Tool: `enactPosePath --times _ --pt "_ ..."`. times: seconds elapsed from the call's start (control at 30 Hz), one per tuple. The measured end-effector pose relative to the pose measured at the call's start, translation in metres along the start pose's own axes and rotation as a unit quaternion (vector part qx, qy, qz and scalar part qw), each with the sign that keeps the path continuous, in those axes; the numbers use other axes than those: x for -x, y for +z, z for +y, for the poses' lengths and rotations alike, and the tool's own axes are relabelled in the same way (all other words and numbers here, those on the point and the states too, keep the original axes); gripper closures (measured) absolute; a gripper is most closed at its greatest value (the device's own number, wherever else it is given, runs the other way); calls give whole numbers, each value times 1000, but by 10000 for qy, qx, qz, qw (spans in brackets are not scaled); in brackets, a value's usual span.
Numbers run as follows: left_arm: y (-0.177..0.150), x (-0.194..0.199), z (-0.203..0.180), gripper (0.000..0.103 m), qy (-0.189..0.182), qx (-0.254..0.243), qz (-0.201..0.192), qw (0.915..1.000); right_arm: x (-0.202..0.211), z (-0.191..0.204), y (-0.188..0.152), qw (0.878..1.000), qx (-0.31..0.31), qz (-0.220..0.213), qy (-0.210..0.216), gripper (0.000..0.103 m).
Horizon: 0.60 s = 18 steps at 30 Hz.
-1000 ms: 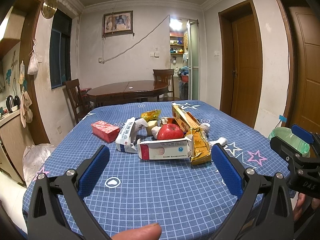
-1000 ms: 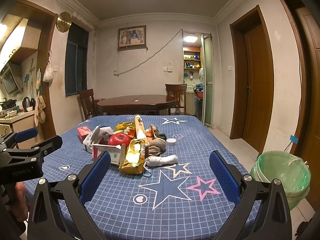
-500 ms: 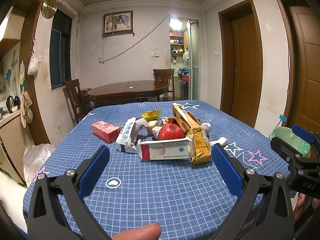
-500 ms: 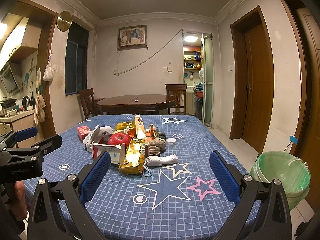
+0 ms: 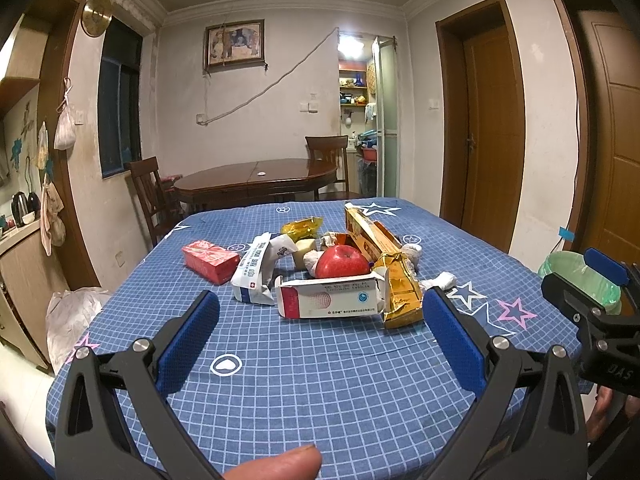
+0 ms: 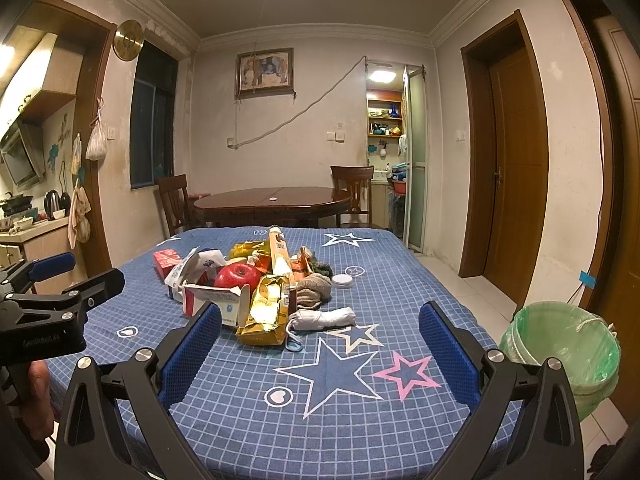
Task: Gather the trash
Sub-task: 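Grasp the white alcohol wipes pack with the left tool while the right tool grasps the gold wrapper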
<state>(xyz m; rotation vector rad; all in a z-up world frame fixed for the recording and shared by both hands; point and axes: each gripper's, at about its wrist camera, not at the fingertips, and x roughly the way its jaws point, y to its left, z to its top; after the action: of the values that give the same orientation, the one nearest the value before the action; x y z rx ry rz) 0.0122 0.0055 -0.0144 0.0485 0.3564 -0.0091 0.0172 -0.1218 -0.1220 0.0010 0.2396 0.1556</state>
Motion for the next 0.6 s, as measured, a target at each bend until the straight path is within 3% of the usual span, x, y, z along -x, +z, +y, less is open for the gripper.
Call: enactPosePath --times 0.13,0.23,0.37,0.43,0.6 --pt "3 -16 11 5 -223 -203 296 9991 -14 0 1 9994 68 299 176 4" --pt "11 -53 39 5 -495 -164 938 9942 -40 1 4 9953 61 787 555 4" --pt "25 -118 94 5 -387 339 1691 9843 -82 9 6 9845 -47 1414 1039 4" --pt "34 -141 115 5 -442 614 1823 9803 -105 12 6 9786 -215 1661 1198 4" --pt "40 -192 132 20 -583 939 2271 9676 -154 17 5 9639 -599 2165 1431 4"
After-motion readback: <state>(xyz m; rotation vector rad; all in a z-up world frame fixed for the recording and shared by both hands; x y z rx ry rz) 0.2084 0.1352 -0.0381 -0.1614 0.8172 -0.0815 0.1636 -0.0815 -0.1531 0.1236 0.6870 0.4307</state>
